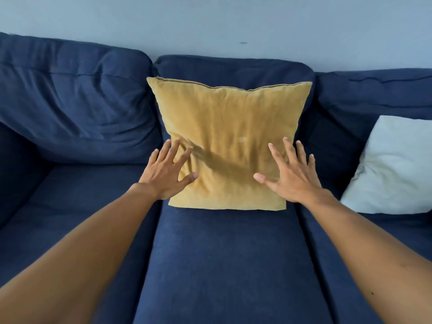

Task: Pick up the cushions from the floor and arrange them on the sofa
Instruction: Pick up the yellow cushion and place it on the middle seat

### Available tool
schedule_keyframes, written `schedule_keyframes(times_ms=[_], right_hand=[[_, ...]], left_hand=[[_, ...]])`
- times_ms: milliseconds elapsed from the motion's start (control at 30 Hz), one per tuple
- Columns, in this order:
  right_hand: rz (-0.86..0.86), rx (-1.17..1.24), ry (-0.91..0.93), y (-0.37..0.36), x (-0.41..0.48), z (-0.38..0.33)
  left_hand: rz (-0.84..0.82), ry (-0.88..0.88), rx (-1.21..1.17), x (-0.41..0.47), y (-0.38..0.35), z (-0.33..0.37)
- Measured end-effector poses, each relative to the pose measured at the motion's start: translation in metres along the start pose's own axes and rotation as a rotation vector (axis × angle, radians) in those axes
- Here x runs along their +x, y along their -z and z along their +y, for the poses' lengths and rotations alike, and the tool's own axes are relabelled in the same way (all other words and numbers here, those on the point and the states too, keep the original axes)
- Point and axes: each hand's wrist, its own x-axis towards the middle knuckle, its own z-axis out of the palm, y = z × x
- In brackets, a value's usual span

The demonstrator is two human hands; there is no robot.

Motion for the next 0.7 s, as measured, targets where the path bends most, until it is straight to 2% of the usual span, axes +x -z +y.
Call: schedule_keyframes(times_ms=[433, 700], right_hand=[[-0.25, -0.039, -0.023, 0.091, -0.065, -0.057], [-0.22, -0.07, 0.069, 0.118, -0.121, -0.113]], left_hand=[[-0.177, 0.035, 0.045, -0.083, 0.098, -0.017], [-0.148, 0.135, 0.097, -0.181, 0.121, -0.032]])
